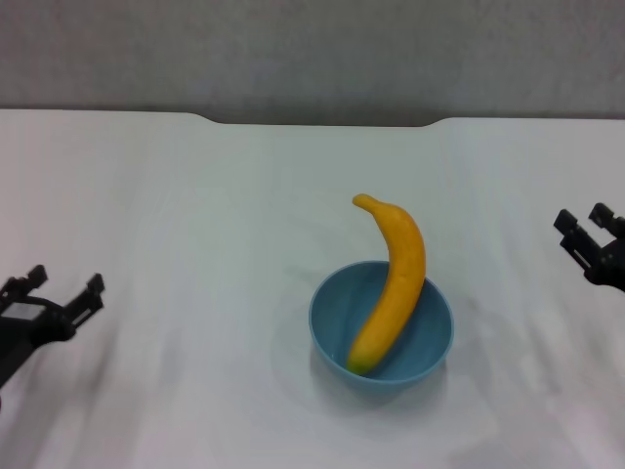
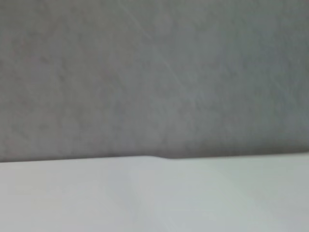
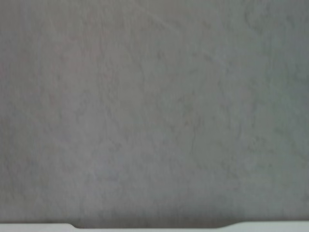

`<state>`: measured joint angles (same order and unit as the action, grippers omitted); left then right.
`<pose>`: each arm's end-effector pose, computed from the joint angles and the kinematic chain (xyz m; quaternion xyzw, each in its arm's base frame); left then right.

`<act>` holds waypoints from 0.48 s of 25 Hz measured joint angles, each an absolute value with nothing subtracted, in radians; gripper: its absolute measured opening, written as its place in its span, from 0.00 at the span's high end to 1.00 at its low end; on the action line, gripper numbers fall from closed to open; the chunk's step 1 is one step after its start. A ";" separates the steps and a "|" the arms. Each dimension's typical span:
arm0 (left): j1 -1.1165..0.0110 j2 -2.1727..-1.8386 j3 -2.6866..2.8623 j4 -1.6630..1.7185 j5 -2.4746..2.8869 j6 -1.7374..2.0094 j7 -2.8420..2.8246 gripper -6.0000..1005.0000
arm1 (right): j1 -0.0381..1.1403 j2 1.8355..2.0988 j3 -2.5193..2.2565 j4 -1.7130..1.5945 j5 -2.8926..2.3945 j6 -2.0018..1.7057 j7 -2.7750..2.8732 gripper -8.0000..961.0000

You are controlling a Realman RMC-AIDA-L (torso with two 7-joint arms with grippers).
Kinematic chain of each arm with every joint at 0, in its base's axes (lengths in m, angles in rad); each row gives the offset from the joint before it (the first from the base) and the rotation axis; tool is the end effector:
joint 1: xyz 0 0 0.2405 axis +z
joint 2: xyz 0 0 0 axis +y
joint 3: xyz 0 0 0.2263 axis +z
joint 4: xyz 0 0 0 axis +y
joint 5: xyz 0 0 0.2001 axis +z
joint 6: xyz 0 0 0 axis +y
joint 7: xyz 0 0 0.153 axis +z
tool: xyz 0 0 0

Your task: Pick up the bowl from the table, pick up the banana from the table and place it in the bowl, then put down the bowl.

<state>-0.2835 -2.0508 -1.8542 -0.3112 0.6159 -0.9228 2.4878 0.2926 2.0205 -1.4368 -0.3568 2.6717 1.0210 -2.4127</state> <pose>-0.3417 0.3044 0.0072 -0.7585 -0.3281 -0.2394 0.5096 0.3121 0.3163 0.0179 -0.7572 0.3063 0.3181 0.4813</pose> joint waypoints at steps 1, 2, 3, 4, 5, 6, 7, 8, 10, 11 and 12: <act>-0.288 -2.053 -1.848 -0.302 0.614 -0.922 2.509 0.14 | 0.302 2.021 -1.439 -0.338 2.680 1.023 -2.415 0.42; -0.294 -2.055 -1.842 -0.291 0.608 -0.923 2.537 0.14 | 0.310 2.021 -1.440 -0.321 2.690 1.024 -2.414 0.42; -0.300 -2.057 -1.839 -0.283 0.603 -0.924 2.555 0.14 | 0.317 2.022 -1.440 -0.306 2.701 1.025 -2.414 0.42; -0.308 -2.058 -1.838 -0.274 0.596 -0.928 2.576 0.14 | 0.323 2.022 -1.440 -0.291 2.714 1.025 -2.413 0.42; -0.312 -2.060 -1.835 -0.270 0.593 -0.929 2.586 0.14 | 0.327 2.023 -1.441 -0.279 2.723 1.023 -2.413 0.42; -0.318 -2.062 -1.828 -0.265 0.591 -0.931 2.595 0.14 | 0.330 2.023 -1.445 -0.270 2.726 1.021 -2.414 0.42; -0.319 -2.063 -1.823 -0.263 0.590 -0.932 2.596 0.14 | 0.332 2.023 -1.451 -0.265 2.726 1.018 -2.415 0.42; -0.320 -2.063 -1.817 -0.263 0.589 -0.932 2.597 0.14 | 0.333 2.023 -1.459 -0.261 2.725 1.016 -2.417 0.42; -0.321 -2.063 -1.811 -0.262 0.581 -0.929 2.597 0.14 | 0.338 2.023 -1.472 -0.260 2.725 1.010 -2.422 0.42; -0.322 -2.063 -1.810 -0.261 0.575 -0.927 2.596 0.14 | 0.343 2.023 -1.476 -0.259 2.725 1.005 -2.422 0.42; -0.323 -2.063 -1.810 -0.260 0.567 -0.924 2.593 0.14 | 0.349 2.023 -1.480 -0.258 2.725 1.000 -2.421 0.42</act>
<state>-0.3230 -2.0627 -1.8103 -0.2601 0.5669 -0.9235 2.5931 0.3488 2.0232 -1.4800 -0.2579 2.7251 1.0002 -2.4211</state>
